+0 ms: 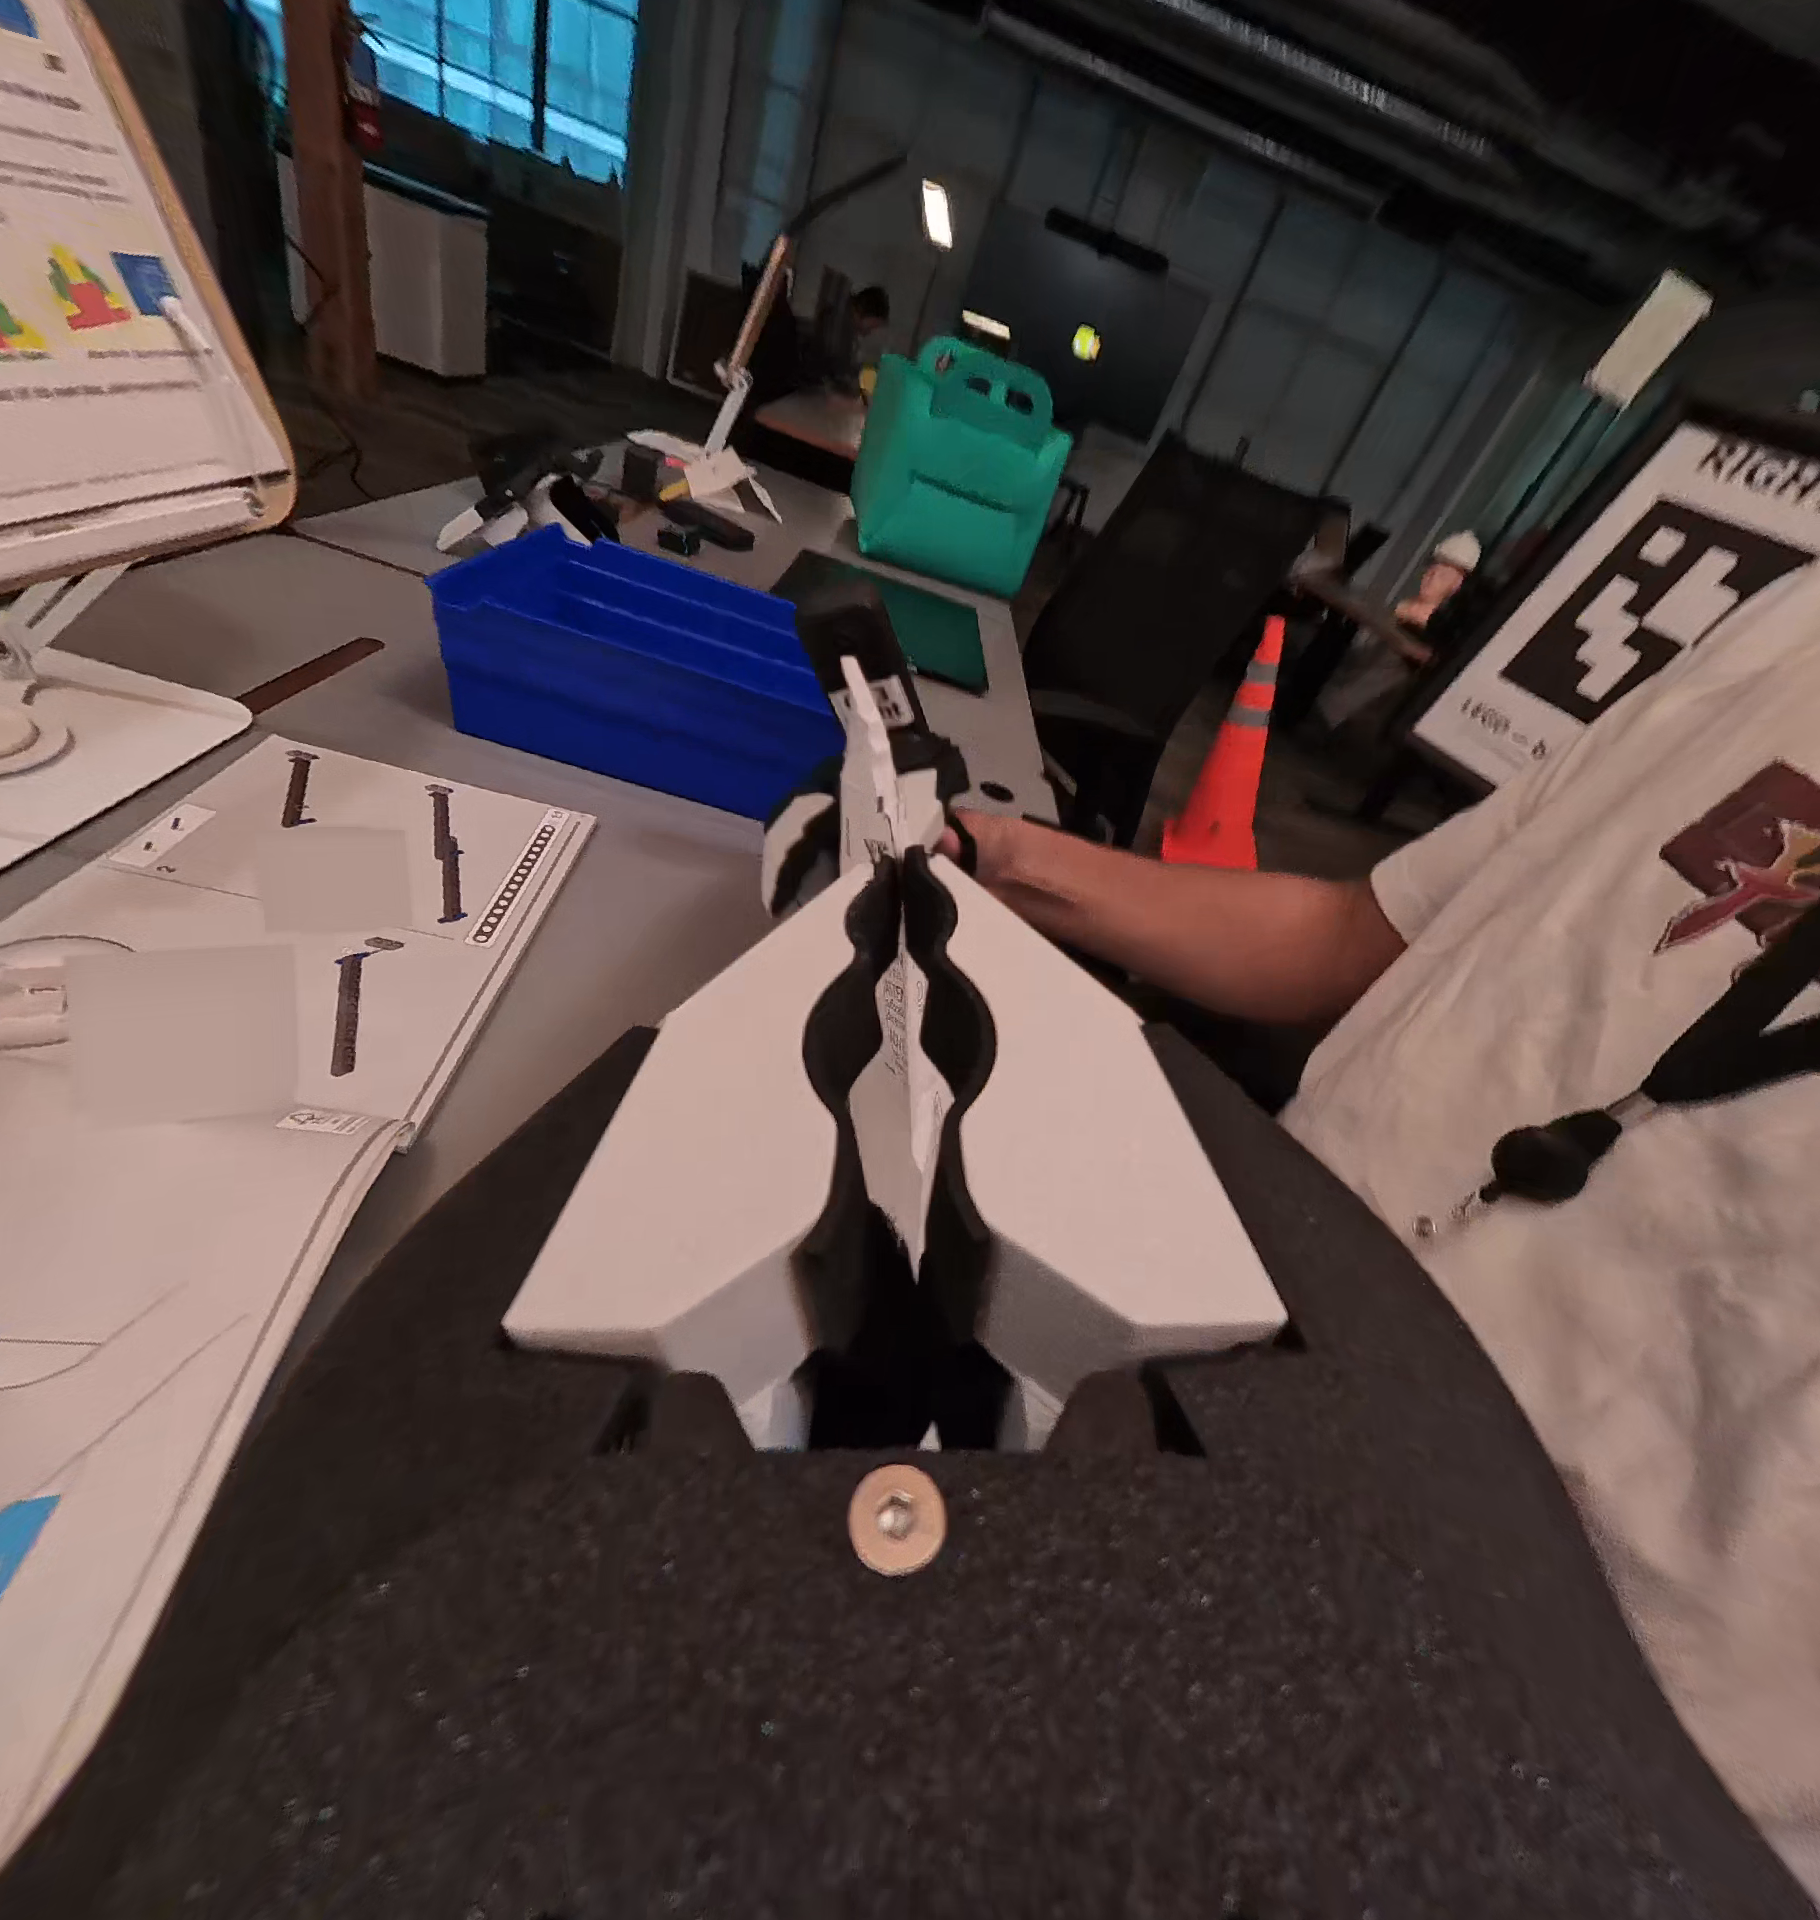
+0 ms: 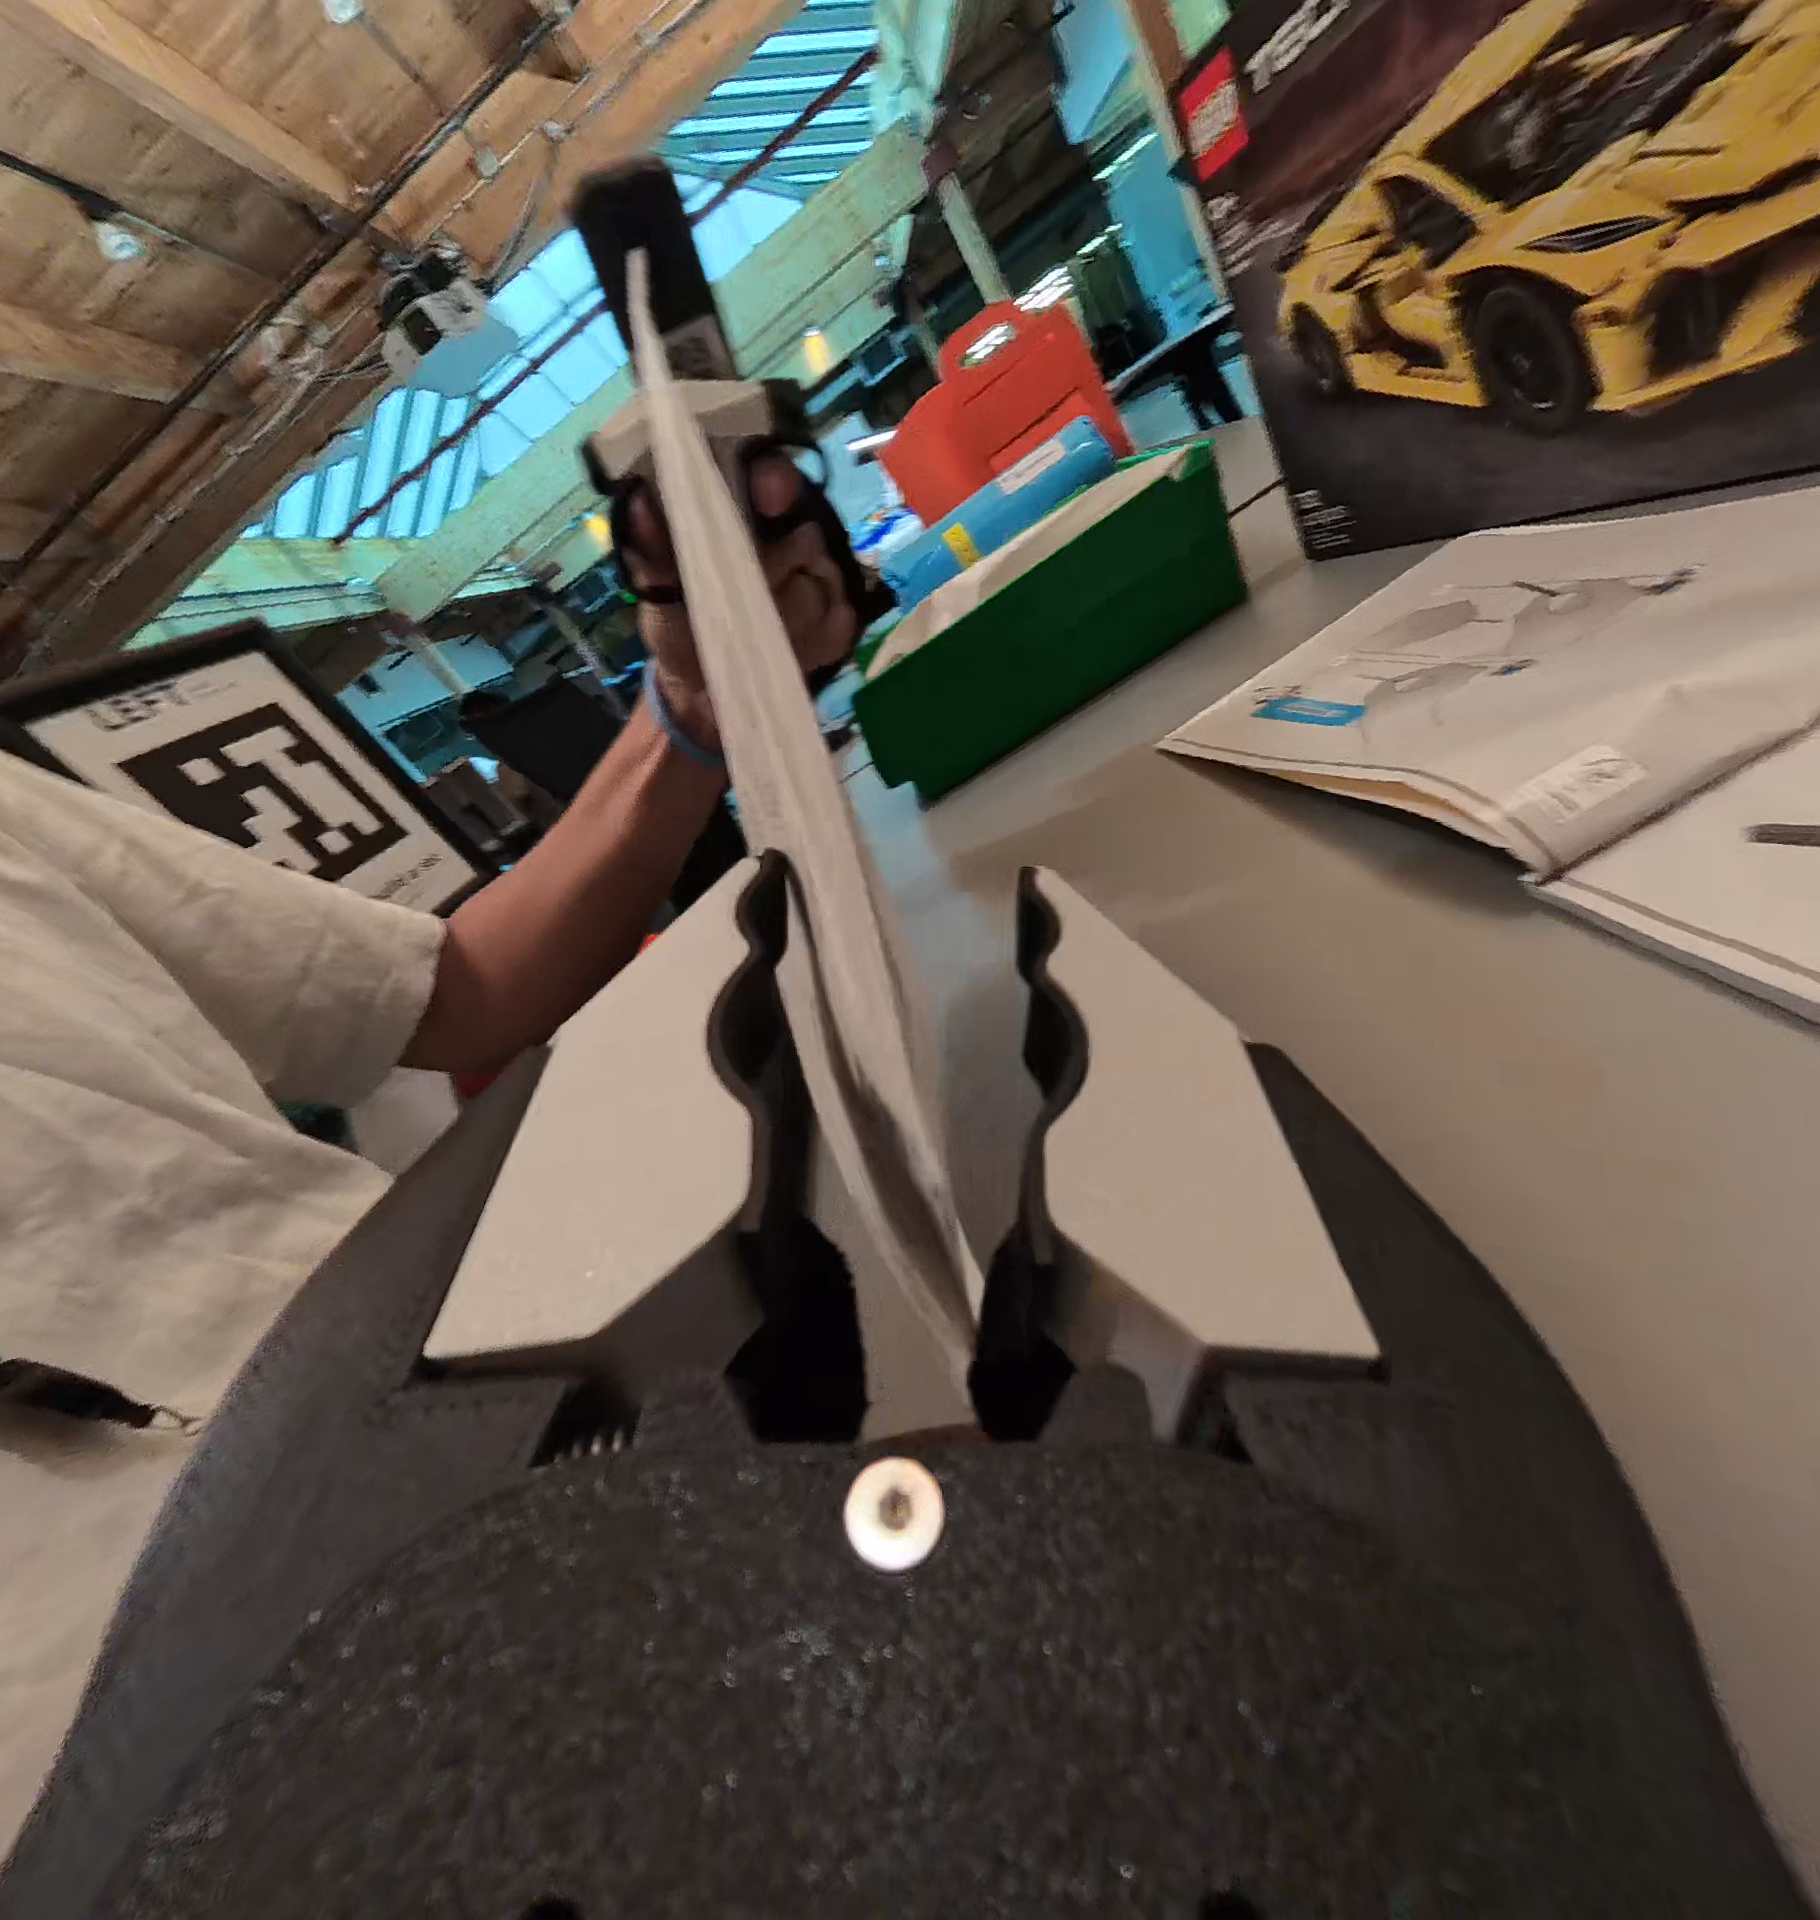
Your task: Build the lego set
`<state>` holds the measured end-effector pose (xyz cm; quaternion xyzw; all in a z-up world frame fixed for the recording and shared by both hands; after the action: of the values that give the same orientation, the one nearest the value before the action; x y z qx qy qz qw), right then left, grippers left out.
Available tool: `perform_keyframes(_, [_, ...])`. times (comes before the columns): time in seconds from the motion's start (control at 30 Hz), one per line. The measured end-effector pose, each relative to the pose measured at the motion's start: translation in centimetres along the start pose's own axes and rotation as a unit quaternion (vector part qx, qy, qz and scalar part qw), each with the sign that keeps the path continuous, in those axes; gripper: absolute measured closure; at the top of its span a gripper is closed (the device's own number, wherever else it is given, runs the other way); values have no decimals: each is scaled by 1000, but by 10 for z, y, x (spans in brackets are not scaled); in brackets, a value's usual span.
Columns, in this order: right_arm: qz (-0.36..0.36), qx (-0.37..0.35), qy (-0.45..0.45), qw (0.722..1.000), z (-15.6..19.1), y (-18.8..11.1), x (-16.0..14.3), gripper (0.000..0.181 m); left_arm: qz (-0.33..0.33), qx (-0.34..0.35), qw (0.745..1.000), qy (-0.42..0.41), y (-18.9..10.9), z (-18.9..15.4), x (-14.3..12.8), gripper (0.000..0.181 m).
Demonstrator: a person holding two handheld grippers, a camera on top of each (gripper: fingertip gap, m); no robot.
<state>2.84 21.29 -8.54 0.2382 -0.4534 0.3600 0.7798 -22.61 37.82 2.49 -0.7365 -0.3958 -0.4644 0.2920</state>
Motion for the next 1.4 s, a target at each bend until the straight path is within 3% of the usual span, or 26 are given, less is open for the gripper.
perform_keyframes(0.13, [21, -100, -117, 988, 21, -21, 29, 139, 87, -5, 995, 48, -1, -23, 30, 181])
perform_keyframes(0.27, [89, -176, -248, 948, 70, -11, 94, 130, 199, 3, 976, 92, 9, -40, 70, 181])
perform_keyframes(0.43, [142, -92, -314, 934, 140, 51, 149, 138, 340, 22, 930, 139, 38, -54, 97, 181])
perform_keyframes(0.57, [207, -74, -326, 920, 134, 84, 151, 148, 409, 10, 900, 151, 60, -55, 92, 181])
perform_keyframes(0.67, [230, -56, -314, 920, 124, 89, 146, 160, 419, -14, 895, 152, 71, -59, 89, 181])
perform_keyframes(0.73, [231, -32, -322, 917, 124, 87, 142, 179, 420, -14, 894, 155, 76, -59, 88, 181])
perform_keyframes(0.8, [220, -39, -344, 912, 126, 84, 140, 181, 412, -15, 898, 156, 78, -58, 88, 181])
perform_keyframes(1.1, [176, -159, -529, 815, 140, 81, 128, 178, 357, -25, 923, 141, 71, -46, 88, 181])
perform_keyframes(1.33, [206, -153, -520, 815, 135, 77, 136, 181, 351, -3, 925, 147, 75, -48, 89, 181])
perform_keyframes(1.4, [206, -130, -495, 834, 135, 77, 137, 181, 336, -4, 930, 145, 78, -49, 88, 179])
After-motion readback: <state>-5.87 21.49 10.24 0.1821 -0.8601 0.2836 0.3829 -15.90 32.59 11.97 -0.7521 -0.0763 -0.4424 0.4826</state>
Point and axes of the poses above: each gripper's, where its closed fingertips meet, y out along the fingers, x out of its top, z = x × y across the jaws, the point moved 9 cm from there along -y, back along the fingers, and after that the axes turned 5 degrees about -y, right-handed, at the moved point
